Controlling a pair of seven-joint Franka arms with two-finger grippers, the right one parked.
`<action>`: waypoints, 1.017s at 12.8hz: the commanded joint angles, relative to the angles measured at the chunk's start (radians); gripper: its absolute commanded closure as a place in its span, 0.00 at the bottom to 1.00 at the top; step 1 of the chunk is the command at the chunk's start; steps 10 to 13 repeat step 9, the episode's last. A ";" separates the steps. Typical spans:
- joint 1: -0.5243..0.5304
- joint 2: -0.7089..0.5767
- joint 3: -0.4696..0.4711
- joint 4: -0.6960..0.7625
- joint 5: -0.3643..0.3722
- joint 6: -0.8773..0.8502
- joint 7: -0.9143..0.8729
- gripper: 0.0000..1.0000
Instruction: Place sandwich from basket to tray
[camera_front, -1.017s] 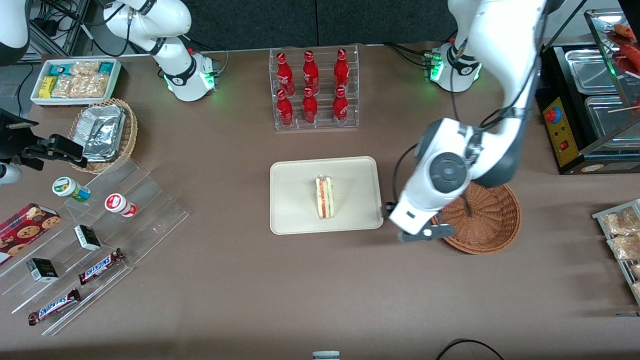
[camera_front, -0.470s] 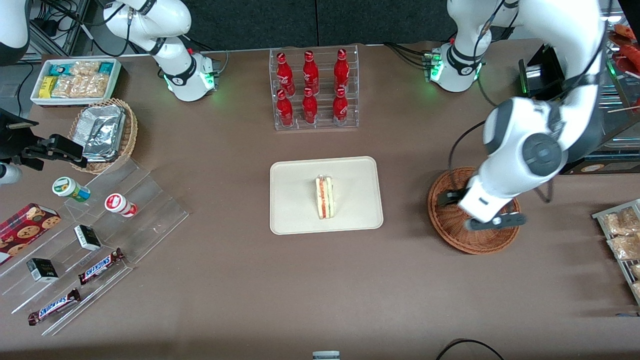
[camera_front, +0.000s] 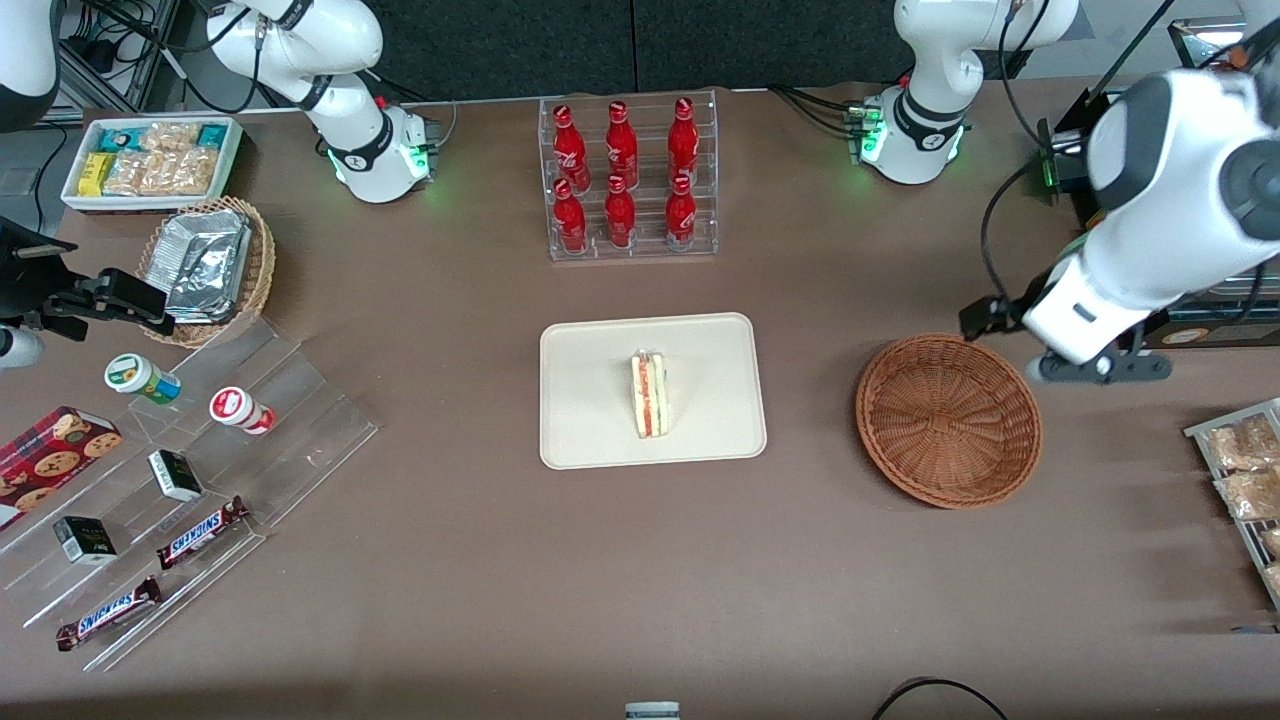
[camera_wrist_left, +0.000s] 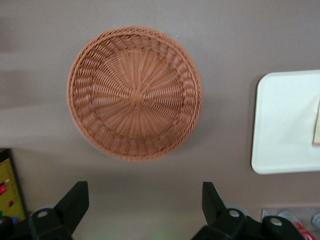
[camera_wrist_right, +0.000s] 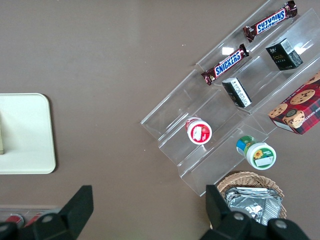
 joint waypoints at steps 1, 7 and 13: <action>0.017 -0.065 -0.012 0.013 0.008 -0.082 0.018 0.00; 0.018 -0.104 0.019 0.088 0.066 -0.200 0.090 0.00; 0.018 -0.104 0.028 0.087 0.063 -0.200 0.090 0.00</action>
